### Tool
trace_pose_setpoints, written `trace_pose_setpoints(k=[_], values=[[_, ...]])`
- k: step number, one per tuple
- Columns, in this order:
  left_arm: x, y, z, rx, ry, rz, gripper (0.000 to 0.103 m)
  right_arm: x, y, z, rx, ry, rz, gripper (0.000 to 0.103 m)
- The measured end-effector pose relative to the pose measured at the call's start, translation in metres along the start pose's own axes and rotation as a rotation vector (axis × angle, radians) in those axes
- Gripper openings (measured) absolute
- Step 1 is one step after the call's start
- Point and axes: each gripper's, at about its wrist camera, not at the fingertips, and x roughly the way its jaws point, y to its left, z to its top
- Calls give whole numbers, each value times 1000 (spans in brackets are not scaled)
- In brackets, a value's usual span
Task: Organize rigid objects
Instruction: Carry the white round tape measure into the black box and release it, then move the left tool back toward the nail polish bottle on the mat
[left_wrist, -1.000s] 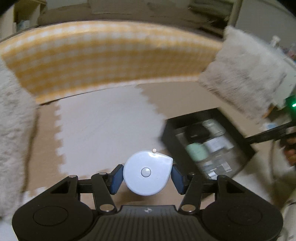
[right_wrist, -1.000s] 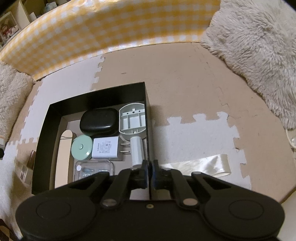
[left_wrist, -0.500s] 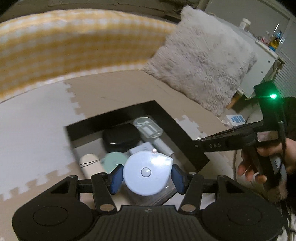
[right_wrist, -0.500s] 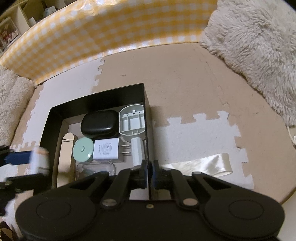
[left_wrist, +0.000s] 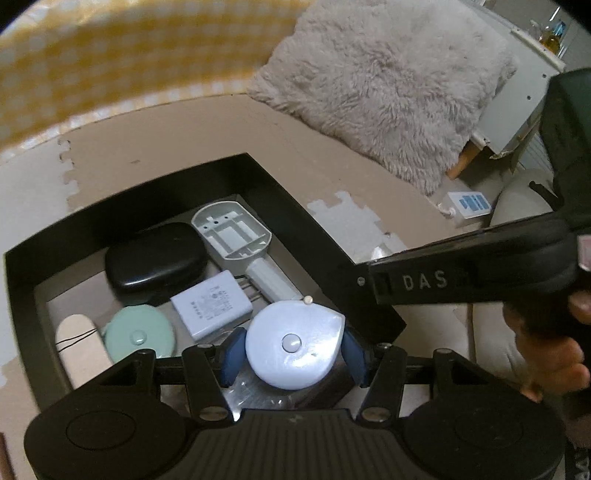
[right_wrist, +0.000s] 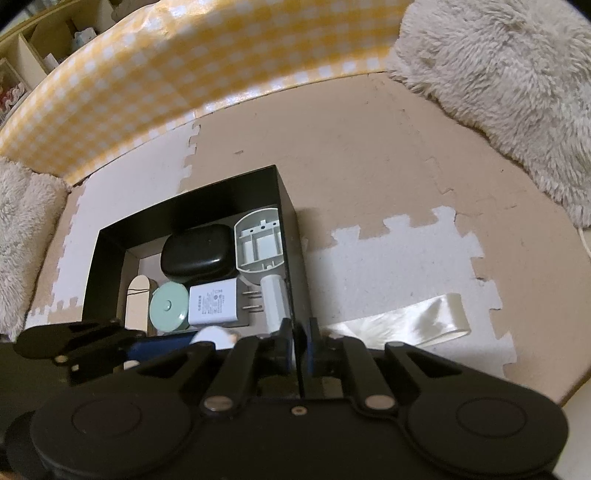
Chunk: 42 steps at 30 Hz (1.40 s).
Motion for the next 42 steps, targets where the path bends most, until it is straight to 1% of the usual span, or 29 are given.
trace_pose_setpoints(k=[5, 7, 9, 10, 11, 12, 15, 19, 25, 27, 32, 42], values=[[15, -6, 6, 5, 25, -7, 56, 1, 1, 0, -5, 6, -3, 8], [18, -5, 7, -7, 31, 0, 61, 2, 0, 0, -6, 7, -1, 8], [17, -2, 7, -39, 21, -12, 76, 2, 0, 0, -8, 7, 0, 8], [15, 0, 7, -55, 15, -14, 79, 2, 0, 0, -11, 8, -1, 8], [13, 0, 8, -57, 15, -9, 83, 2, 1, 0, -13, 8, -2, 8], [12, 0, 8, -52, 19, 0, 85, 2, 1, 0, -15, 9, -3, 8], [7, -1, 7, -33, 24, 18, 85, 3, 1, 0, -17, 11, -5, 8], [0, 2, 8, -35, 23, 23, 86, 3, 1, 0, -19, 14, -7, 8], [-12, 4, 9, -35, 26, 45, 94, 3, 2, 0, -27, 18, -12, 8], [-15, 3, 8, -33, 30, 51, 98, 4, 2, 0, -30, 19, -13, 8], [-25, 1, 5, -26, 29, 76, 103, 4, 3, -1, -31, 25, -16, 8], [-54, -5, -4, -7, 2, 89, 103, 5, 6, -2, -57, 52, -36, 7]])
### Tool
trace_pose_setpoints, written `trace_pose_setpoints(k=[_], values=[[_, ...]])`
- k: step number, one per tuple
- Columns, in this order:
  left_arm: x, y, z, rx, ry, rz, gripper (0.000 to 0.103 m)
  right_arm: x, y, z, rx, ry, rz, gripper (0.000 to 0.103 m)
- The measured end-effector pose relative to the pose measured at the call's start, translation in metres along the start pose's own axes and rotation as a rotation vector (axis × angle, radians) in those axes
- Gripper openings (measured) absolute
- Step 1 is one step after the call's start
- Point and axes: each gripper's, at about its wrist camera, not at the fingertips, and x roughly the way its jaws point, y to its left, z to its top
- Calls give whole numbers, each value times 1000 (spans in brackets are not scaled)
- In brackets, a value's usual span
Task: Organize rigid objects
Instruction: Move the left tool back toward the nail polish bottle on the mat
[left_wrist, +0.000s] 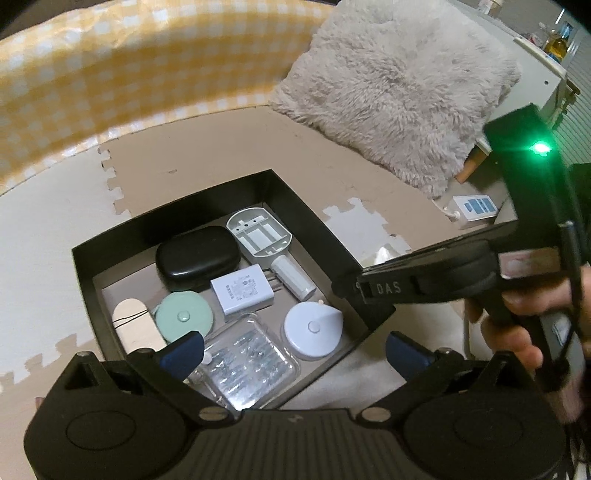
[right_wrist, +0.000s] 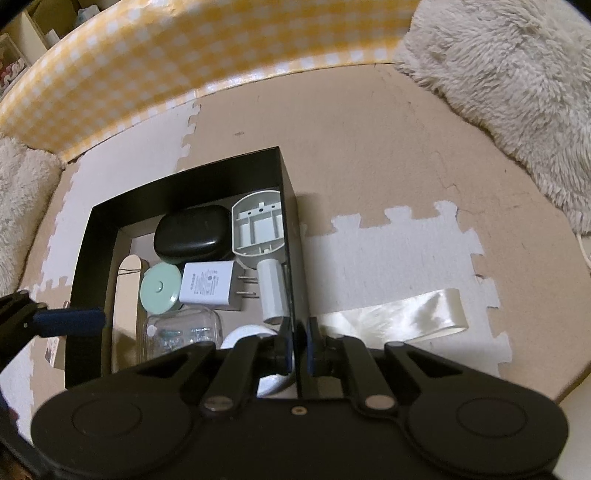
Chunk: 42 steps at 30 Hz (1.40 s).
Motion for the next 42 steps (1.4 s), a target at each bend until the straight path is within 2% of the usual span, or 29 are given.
trace_pose_setpoints(k=[6, 13, 27, 31, 39, 42], values=[[-25, 0, -8, 5, -34, -1, 103, 0, -1, -1, 8, 4, 6, 7], [-57, 11, -23, 28, -69, 37, 103, 3, 1, -2, -9, 33, -10, 7], [-98, 57, -47, -7, -148, 103, 103, 16, 10, -2, -58, 67, -88, 8], [-104, 74, -53, -7, -158, 158, 103, 21, 11, -2, -63, 80, -99, 8], [-97, 111, -59, -69, -84, 214, 103, 27, 12, -5, -80, 113, -110, 8], [-86, 130, -64, -135, -39, 240, 103, 30, 13, -6, -85, 120, -111, 8]])
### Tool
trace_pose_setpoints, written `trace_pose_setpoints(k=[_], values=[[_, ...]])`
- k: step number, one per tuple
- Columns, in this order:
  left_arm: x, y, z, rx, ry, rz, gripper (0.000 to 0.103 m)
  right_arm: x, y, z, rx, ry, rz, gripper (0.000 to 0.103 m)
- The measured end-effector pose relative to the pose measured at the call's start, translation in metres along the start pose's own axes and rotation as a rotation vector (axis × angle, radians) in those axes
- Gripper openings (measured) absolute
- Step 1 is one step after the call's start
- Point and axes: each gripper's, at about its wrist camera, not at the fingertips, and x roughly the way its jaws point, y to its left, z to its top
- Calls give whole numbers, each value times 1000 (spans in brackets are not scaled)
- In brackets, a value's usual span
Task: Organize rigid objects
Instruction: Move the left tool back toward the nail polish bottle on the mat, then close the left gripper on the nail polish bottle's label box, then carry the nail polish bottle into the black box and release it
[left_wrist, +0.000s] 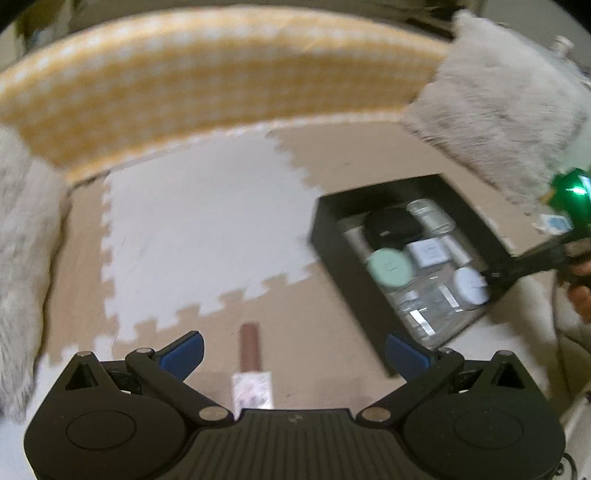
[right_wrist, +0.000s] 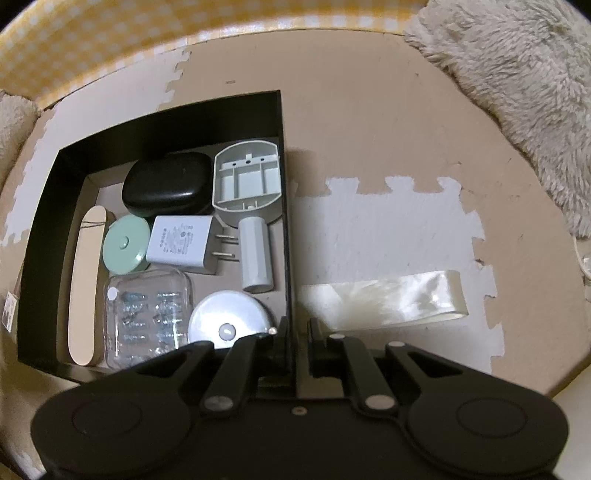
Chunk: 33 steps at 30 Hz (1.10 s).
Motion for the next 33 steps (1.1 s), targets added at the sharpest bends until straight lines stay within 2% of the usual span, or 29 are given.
trace_pose_setpoints(k=[8, 10, 13, 15, 23, 29, 33], values=[[36, 32, -21, -188, 100, 95, 103, 0, -2, 0, 5, -1, 8, 8], [41, 38, -24, -227, 116, 99, 99, 0, -2, 0, 6, -1, 10, 8], [45, 45, -30, -270, 135, 99, 84, 0, -3, 1, 7, -2, 13, 8], [47, 46, -31, -286, 145, 94, 67, 0, -3, 1, 7, -2, 13, 8], [53, 37, -30, -272, 156, 42, 36, 0, -3, 1, 7, -3, 12, 8], [53, 31, -29, -239, 156, 63, 35, 0, -3, 0, 7, -4, 12, 8], [50, 40, -31, -327, 126, 45, 35, 0, -3, 0, 7, -4, 12, 8]])
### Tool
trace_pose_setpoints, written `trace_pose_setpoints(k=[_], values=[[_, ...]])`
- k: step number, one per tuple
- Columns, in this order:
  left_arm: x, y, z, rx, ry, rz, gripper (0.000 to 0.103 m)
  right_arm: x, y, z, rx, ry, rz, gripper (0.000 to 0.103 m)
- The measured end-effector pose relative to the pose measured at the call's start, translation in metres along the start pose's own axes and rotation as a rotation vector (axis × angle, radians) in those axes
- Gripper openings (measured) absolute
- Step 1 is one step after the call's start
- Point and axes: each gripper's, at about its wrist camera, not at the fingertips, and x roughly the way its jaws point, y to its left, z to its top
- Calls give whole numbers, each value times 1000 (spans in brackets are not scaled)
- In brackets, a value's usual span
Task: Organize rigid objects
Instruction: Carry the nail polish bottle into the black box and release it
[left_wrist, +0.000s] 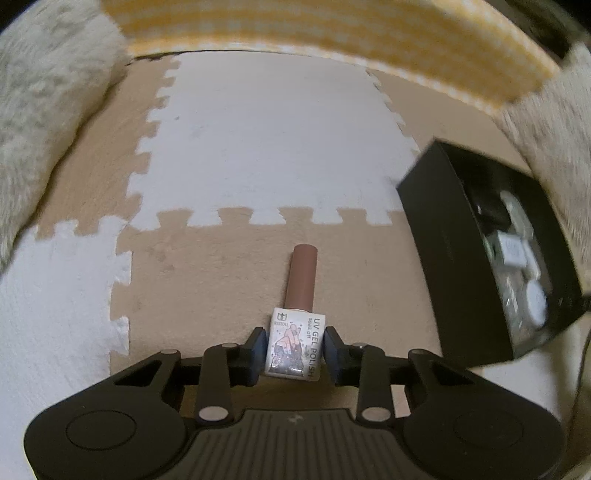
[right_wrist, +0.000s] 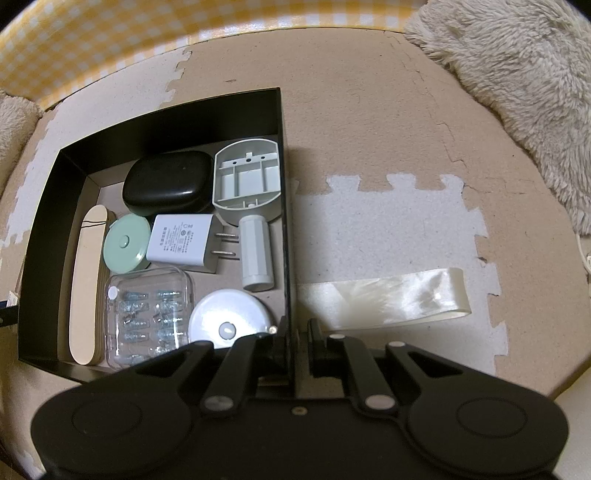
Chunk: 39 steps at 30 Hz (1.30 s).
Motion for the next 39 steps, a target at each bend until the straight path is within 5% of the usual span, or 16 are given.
trace_pose_setpoints(k=[9, 14, 21, 27, 34, 39], values=[[-29, -1, 11, -126, -145, -97, 34, 0, 0, 0, -2, 0, -2, 9], [-49, -35, 11, -107, -214, -232, 34, -1, 2, 0, -11, -4, -9, 8], [-50, -93, 1, -36, -196, -366, 34, -1, 4, -1, -16, -5, -11, 8], [-36, -137, -2, 151, -180, -317, 34, 0, 5, 0, -23, -8, -16, 9], [-9, -159, -7, 389, -144, -176, 34, -1, 5, -1, -22, -10, -14, 8], [2, -149, -7, 419, -76, -181, 34, 0, 5, 0, -28, -11, -11, 8]])
